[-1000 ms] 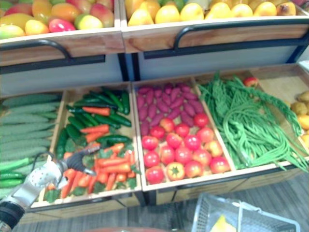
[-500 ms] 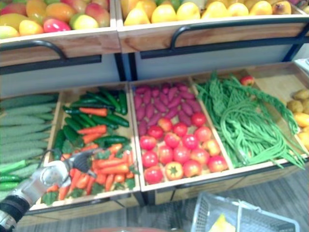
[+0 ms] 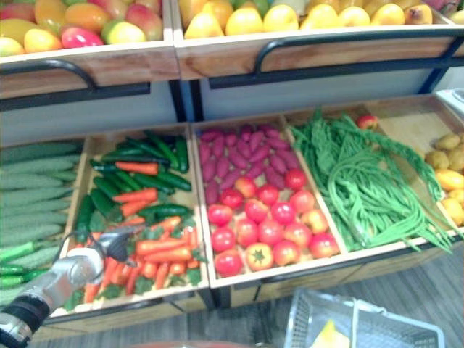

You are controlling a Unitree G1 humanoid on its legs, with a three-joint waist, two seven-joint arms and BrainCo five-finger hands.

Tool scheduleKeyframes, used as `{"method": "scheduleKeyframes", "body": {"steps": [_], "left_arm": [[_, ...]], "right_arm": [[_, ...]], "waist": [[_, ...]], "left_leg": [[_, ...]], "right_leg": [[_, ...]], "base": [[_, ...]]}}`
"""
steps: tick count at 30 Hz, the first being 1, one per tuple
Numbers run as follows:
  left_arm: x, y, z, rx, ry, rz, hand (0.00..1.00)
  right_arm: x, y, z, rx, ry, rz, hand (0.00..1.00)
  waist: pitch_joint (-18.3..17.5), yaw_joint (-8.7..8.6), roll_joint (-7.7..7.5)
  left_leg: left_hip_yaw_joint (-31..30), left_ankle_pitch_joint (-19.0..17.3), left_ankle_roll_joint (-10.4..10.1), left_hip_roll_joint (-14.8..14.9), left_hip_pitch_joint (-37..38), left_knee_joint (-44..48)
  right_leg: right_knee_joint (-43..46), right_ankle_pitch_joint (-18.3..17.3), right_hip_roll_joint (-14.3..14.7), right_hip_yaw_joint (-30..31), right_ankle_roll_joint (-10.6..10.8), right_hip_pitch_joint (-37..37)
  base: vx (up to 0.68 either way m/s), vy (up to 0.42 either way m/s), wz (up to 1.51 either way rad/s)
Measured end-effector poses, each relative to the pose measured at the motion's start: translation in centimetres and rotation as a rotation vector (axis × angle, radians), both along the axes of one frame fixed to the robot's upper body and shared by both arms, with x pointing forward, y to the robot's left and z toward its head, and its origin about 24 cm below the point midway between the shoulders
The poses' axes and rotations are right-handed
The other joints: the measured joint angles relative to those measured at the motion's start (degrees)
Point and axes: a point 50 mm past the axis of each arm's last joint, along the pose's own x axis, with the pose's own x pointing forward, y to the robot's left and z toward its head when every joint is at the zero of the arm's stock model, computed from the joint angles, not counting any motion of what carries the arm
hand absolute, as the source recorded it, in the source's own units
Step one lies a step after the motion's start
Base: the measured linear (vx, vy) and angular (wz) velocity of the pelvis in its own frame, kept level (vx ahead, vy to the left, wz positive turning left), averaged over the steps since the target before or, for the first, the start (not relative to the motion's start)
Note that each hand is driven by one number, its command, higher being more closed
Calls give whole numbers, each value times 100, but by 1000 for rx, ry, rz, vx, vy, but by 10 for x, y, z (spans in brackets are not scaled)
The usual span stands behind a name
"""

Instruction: Pick vegetable in the basket

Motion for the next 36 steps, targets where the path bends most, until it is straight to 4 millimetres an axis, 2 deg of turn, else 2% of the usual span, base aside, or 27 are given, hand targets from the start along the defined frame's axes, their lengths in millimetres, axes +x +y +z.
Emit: {"method": "scheduleKeyframes", "body": {"steps": [6,10,13,14,22,36], "left_arm": [[0,-10,-7,-31,-4,6,0],[-1,-11,-11,-11,-6,6,0],[-1,-14,-12,-19,-15,3,0],[-1,-15,-13,-19,-13,1,100],[-3,-19,-20,30,23,-33,100],[-8,-14,-27,65,47,-10,100]], "right_arm": [[2,2,0,1,2,21,100],[4,2,0,1,-1,27,100],[4,2,0,0,0,25,100],[5,2,0,0,-4,27,100],[-3,4,-2,3,19,18,100],[-3,6,-2,0,29,33,100]], "waist": [[0,-10,-4],[0,-122,-5],[-2,-110,-2],[0,-117,1],[-3,-142,6],[-6,-141,4]], "left_leg": [[8,-4,-6,4,0,0],[27,-8,-11,6,-2,0],[120,-19,-26,18,-6,0],[132,-19,-26,21,-10,0],[139,-20,-27,35,-1,1],[142,-19,-27,38,11,0]], "right_leg": [[-9,3,6,15,2,-5],[-12,3,9,19,2,-7],[-6,15,26,108,1,-71],[-10,28,34,145,0,-93],[-20,29,50,157,-1,-91],[-21,40,50,151,-1,-78]], "base": [[-3,-9,-1],[-3,-7,-1],[-12,-23,-13],[-13,-33,-18],[-6,-25,-2],[-6,-9,0]]}}
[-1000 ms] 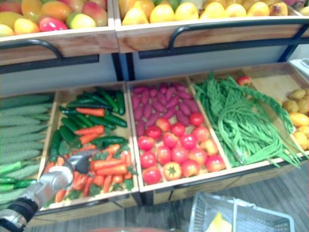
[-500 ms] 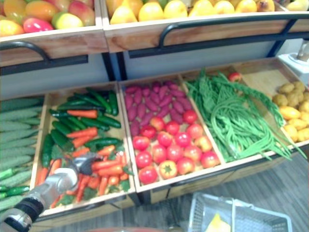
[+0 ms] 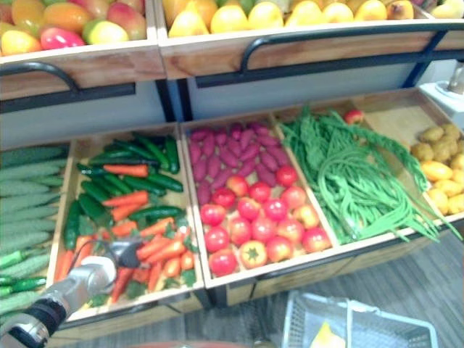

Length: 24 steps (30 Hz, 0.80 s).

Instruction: Pick vegetable in the basket

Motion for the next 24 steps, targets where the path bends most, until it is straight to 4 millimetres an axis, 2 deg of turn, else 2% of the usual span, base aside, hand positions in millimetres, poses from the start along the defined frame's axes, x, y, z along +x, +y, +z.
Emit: {"method": "scheduleKeyframes", "body": {"steps": [6,14,24], "left_arm": [[6,2,5,1,-39,14,100],[45,15,47,-15,-246,101,100],[55,18,77,-26,-372,80,100]], "right_arm": [[1,2,-1,4,3,18,100],[1,4,-1,7,4,17,100],[1,2,0,-14,5,-2,100]], "waist": [[-3,3,-5],[-21,7,-18],[-25,20,-43]], "left_leg": [[-16,1,1,3,-7,0],[-46,11,-1,4,-19,1],[-64,23,4,8,-29,0]], "right_leg": [[-1,4,-1,-35,4,1],[-1,4,-1,-73,4,8],[32,2,-1,-89,3,-6]], "base": [[0,0,0],[0,0,0],[0,0,0]]}}
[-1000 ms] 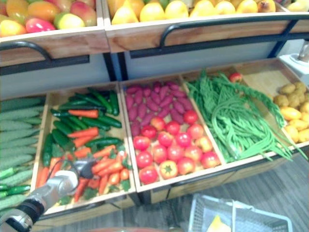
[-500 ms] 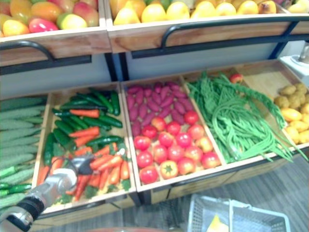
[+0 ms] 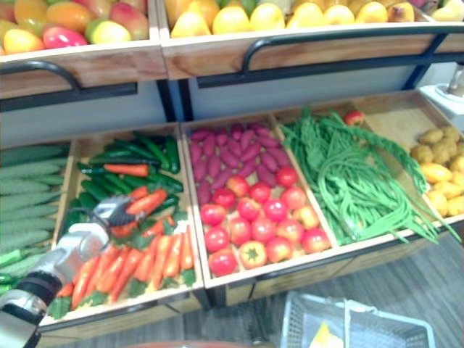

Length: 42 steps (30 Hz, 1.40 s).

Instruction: Pick vegetable in the basket

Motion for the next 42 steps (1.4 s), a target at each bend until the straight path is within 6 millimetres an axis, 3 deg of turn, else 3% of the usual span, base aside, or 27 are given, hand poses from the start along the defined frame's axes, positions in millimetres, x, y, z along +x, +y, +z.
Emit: {"method": "scheduleKeyframes", "body": {"steps": [10,16,21,24,27,31,35,38,42], "left_arm": [[5,-19,37,-3,-168,-150,100],[0,-49,50,-58,-174,-302,100],[-4,-67,55,-61,-129,-394,100],[-4,-58,44,-38,-66,-322,100],[-3,-29,24,-1,15,-180,100],[-16,0,3,11,93,-51,100],[-28,18,-16,3,135,73,100],[-28,28,-13,9,73,131,100],[-28,23,-11,-73,33,175,100]], "right_arm": [[8,-26,12,-62,-85,-114,100],[23,-48,28,-156,-160,-23,100],[29,-54,35,-178,-197,30,100],[29,-56,36,-175,-197,41,100],[26,-55,35,-170,-191,42,100],[11,-51,31,-157,-139,59,100],[12,-48,30,-147,-130,84,100],[15,-46,29,-142,-131,97,100],[23,-43,28,-133,-138,121,100]], "waist": [[-6,-7,-23],[-65,-5,-14],[-167,11,17],[-180,7,37],[-192,-16,54],[-180,2,6],[-164,28,-31],[-169,20,-84],[-173,137,-100]], "left_leg": [[71,-4,-2,0,20,-1],[234,-21,-17,17,7,-2],[351,-2,-44,118,-76,1],[407,2,-50,123,15,0],[404,3,-44,114,27,-1],[340,21,-18,93,18,-2],[280,30,-6,50,-25,-2],[165,44,13,25,-101,-1],[128,44,13,2,-112,0]], "right_leg": [[7,1,0,86,-2,-20],[11,18,14,237,-8,-63],[41,123,130,451,-99,-215],[58,122,147,506,-100,-192],[66,120,136,504,-95,-209],[52,102,97,425,-110,-216],[-12,120,52,378,-78,-206],[-29,159,19,258,-15,-201],[-57,158,7,237,-15,-184]], "base": [[0,0,-3],[-20,-17,-11],[-20,-36,-9],[-44,-41,-15],[-101,-37,-6],[-63,-23,7],[-21,-10,7],[22,-9,19],[41,-5,6]]}}
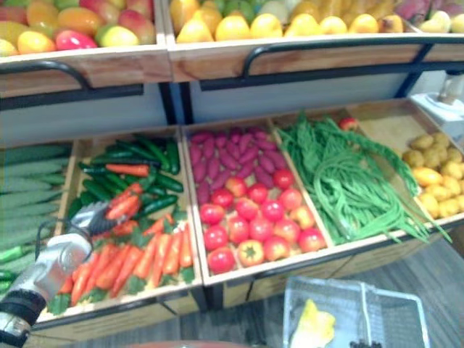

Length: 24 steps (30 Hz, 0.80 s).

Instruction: Pick vegetable in the basket

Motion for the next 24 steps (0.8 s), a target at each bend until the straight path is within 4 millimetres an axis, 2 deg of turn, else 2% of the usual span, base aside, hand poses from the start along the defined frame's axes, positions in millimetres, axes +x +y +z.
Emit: {"method": "scheduleKeyframes", "body": {"steps": [3,5,7,9,12,21,24], "left_arm": [[-2,-18,6,-143,-52,-49,100],[-2,-28,9,-106,-101,-90,100],[-2,-28,9,-169,-101,-68,100],[-2,-28,10,-106,-117,-86,100],[-2,-32,16,-124,-155,-114,100],[2,-47,43,-134,-271,-217,100],[2,-54,61,-124,-340,-279,100]], "right_arm": [[7,2,0,3,-11,18,100],[13,4,0,9,-7,30,100],[14,5,-1,15,4,37,100],[13,6,-2,18,12,36,100],[9,7,-3,20,27,43,100],[6,5,-2,14,28,42,100],[8,4,-1,8,16,46,100]], "waist": [[-3,3,6],[-2,11,9],[-5,8,14],[-4,5,23],[-2,14,28],[2,1,36],[2,-1,37]], "left_leg": [[-112,2,2,-13,-64,2],[-148,3,2,-14,-77,2],[-165,5,3,-14,-74,3],[-212,7,6,-17,-63,2],[-217,8,9,-18,-34,1],[-206,9,14,-21,14,0],[-154,2,8,-19,15,0]], "right_leg": [[-35,0,-10,-80,-1,9],[-38,-1,-11,-115,-3,17],[-38,-3,-8,-124,-7,30],[-38,-9,-10,-151,-17,70],[-29,-17,-12,-146,-30,91],[14,-57,-23,-111,-89,80],[12,-36,-19,-66,-56,72]], "base": [[29,-19,15],[13,-25,9],[-7,-27,5],[-17,-26,8],[-41,-24,1],[-26,-11,-1],[10,-12,-7]]}}
